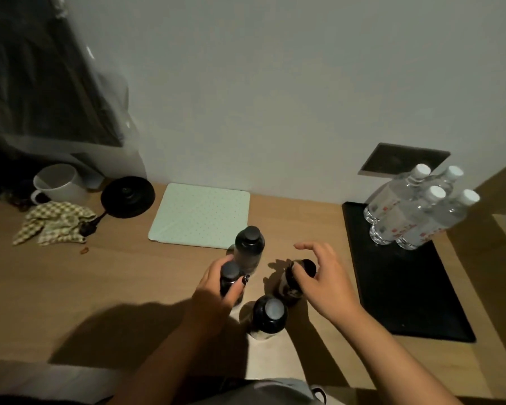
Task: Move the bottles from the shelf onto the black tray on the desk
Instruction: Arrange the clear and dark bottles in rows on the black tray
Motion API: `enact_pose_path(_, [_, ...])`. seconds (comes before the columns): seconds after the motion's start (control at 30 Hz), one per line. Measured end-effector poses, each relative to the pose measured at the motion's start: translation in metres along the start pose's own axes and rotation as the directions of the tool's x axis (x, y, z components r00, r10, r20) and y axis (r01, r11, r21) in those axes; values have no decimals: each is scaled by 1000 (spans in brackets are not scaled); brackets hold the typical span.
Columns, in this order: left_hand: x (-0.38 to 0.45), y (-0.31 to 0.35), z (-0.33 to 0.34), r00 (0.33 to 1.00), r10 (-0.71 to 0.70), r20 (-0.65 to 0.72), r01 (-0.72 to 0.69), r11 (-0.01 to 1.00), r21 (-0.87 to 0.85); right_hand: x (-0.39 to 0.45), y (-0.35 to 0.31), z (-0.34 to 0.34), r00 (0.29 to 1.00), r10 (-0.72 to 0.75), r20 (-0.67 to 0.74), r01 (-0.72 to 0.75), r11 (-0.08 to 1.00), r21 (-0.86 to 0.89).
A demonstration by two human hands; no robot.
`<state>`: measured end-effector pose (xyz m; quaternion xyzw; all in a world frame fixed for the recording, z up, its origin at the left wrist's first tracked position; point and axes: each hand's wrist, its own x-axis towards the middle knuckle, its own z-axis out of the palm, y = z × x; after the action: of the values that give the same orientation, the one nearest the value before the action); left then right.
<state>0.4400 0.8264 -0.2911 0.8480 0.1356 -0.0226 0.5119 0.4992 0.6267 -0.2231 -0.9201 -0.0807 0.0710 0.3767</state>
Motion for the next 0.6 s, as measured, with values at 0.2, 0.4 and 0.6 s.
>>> enact_pose_path(0.2, [7, -11, 3, 999, 15, -48, -20, 996, -91, -7, 28, 16, 992, 108, 70, -119, 978, 172])
enact_pose_path(0.4, [12, -5, -17, 897, -378, -228, 260, 870, -419, 2, 36, 6, 941, 339, -13, -293, 831, 472])
enact_pose_path(0.6, [16, 13, -45, 793, -532, -296, 227, 710, -667, 1, 58, -13, 847, 530, -47, -379, 664, 645])
